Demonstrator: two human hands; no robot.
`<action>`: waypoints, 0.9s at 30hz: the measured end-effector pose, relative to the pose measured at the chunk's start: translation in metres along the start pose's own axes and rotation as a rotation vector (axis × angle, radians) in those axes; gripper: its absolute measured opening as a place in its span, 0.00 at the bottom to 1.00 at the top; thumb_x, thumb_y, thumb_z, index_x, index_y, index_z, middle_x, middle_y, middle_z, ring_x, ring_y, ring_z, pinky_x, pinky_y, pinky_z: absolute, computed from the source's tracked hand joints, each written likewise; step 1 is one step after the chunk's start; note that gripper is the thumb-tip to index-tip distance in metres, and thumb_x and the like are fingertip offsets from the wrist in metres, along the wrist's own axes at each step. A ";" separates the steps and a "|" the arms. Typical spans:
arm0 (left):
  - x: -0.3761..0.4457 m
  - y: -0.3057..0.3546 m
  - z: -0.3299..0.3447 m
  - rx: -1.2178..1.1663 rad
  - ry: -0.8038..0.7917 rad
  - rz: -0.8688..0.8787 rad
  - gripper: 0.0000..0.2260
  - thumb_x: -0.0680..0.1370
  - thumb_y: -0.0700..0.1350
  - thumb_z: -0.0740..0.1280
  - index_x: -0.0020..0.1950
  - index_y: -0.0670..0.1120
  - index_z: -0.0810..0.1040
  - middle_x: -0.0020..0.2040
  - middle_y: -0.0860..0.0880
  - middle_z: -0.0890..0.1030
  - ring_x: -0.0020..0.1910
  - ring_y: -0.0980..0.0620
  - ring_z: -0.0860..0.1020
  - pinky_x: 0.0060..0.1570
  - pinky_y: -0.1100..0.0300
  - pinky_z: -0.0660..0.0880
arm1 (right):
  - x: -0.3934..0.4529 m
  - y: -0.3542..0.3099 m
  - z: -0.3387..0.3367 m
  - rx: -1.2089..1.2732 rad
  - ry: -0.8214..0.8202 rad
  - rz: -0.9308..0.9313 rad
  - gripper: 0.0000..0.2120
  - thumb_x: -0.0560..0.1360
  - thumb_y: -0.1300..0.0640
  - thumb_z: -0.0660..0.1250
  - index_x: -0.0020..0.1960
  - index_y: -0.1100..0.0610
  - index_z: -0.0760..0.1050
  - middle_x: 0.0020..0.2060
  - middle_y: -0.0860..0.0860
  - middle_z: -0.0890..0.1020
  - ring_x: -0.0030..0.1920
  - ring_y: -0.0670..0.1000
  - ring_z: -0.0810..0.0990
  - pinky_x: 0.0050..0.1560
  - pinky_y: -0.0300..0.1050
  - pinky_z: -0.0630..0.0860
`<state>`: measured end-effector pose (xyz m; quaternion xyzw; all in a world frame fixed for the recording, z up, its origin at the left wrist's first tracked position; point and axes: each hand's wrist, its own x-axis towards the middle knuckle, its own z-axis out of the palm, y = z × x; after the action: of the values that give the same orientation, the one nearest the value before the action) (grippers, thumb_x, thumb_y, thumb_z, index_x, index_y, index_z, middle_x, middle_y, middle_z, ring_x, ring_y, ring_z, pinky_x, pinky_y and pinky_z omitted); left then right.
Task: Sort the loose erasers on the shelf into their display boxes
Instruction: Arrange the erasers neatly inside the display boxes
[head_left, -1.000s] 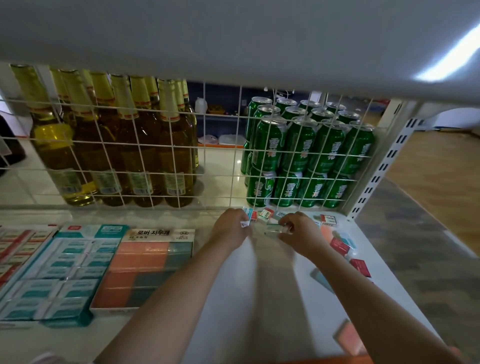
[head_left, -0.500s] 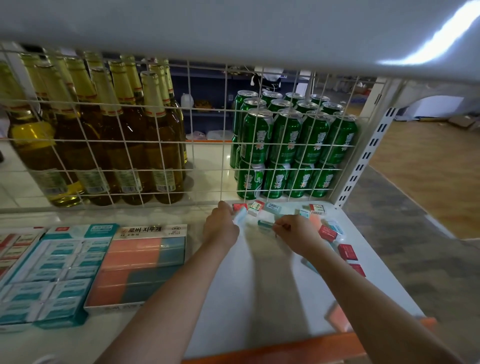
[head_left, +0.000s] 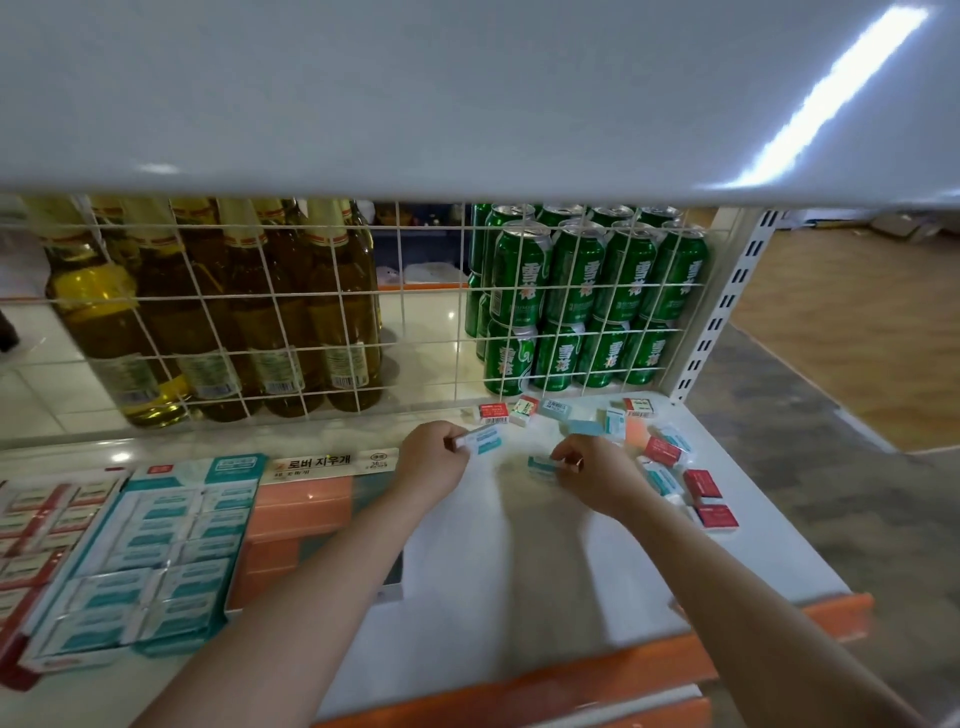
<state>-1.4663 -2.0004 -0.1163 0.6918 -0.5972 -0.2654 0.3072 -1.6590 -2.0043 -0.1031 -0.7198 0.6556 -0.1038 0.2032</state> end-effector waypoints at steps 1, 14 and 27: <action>-0.002 -0.001 -0.004 -0.030 -0.008 0.002 0.10 0.78 0.41 0.63 0.57 0.42 0.79 0.56 0.45 0.81 0.54 0.48 0.77 0.44 0.64 0.69 | -0.001 -0.003 0.001 -0.020 -0.013 -0.008 0.16 0.75 0.60 0.61 0.62 0.55 0.73 0.57 0.52 0.79 0.54 0.52 0.77 0.47 0.38 0.70; -0.026 -0.014 -0.050 -0.231 0.010 -0.020 0.12 0.78 0.36 0.63 0.59 0.44 0.79 0.55 0.47 0.80 0.49 0.54 0.75 0.38 0.73 0.69 | -0.005 -0.048 0.008 0.399 0.230 -0.027 0.04 0.74 0.63 0.65 0.44 0.56 0.77 0.39 0.49 0.78 0.38 0.47 0.74 0.36 0.37 0.69; -0.050 -0.027 -0.068 -0.243 0.069 -0.020 0.12 0.78 0.36 0.63 0.58 0.47 0.79 0.53 0.51 0.78 0.50 0.55 0.74 0.39 0.72 0.67 | -0.029 -0.056 0.017 0.890 0.056 -0.020 0.12 0.72 0.74 0.62 0.47 0.60 0.76 0.42 0.58 0.79 0.37 0.51 0.74 0.39 0.36 0.73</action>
<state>-1.4060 -1.9407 -0.0909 0.6640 -0.5429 -0.3149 0.4064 -1.6046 -1.9703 -0.0906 -0.5654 0.5456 -0.3973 0.4741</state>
